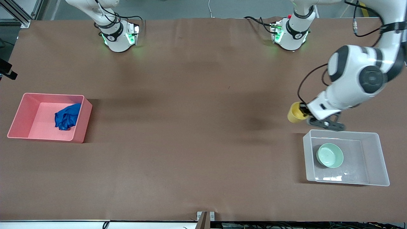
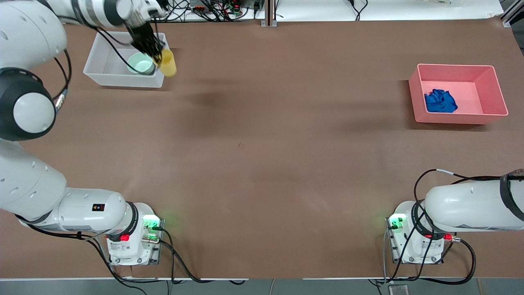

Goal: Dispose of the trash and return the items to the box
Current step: 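Lift the yellow cup and carry it over the clear box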

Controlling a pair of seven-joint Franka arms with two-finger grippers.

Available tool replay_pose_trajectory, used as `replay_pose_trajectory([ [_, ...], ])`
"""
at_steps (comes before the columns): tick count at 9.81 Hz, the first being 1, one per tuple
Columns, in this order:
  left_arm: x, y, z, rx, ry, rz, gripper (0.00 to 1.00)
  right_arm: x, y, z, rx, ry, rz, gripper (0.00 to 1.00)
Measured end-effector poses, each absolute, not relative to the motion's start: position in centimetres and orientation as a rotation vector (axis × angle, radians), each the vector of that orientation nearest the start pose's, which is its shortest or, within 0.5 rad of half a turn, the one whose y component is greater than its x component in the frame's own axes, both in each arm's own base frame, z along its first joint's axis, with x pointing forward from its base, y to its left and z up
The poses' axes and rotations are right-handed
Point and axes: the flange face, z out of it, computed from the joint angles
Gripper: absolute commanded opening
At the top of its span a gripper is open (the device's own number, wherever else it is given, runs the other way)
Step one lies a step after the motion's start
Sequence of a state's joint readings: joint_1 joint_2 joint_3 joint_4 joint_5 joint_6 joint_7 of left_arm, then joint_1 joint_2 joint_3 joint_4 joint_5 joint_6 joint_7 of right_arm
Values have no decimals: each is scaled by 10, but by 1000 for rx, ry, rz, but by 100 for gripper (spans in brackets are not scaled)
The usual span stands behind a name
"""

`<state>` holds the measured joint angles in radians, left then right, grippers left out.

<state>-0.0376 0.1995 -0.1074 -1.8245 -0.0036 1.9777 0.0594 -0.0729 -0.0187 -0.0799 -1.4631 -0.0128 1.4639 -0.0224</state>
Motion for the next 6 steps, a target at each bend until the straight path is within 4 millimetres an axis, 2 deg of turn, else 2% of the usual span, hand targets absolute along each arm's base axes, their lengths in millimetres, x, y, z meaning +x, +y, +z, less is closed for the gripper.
replay_pose_trajectory([
  [1, 620, -62, 429, -3150, 255, 35, 0, 531, -84, 675, -3147, 207, -29, 100],
  [3, 651, -15, 422, -3136, 193, 6, 0, 531, -83, 675, -3147, 207, -28, 100],
  [6, 675, 33, 377, -3104, 186, 14, 0, 531, -83, 675, -3147, 207, -27, 100],
])
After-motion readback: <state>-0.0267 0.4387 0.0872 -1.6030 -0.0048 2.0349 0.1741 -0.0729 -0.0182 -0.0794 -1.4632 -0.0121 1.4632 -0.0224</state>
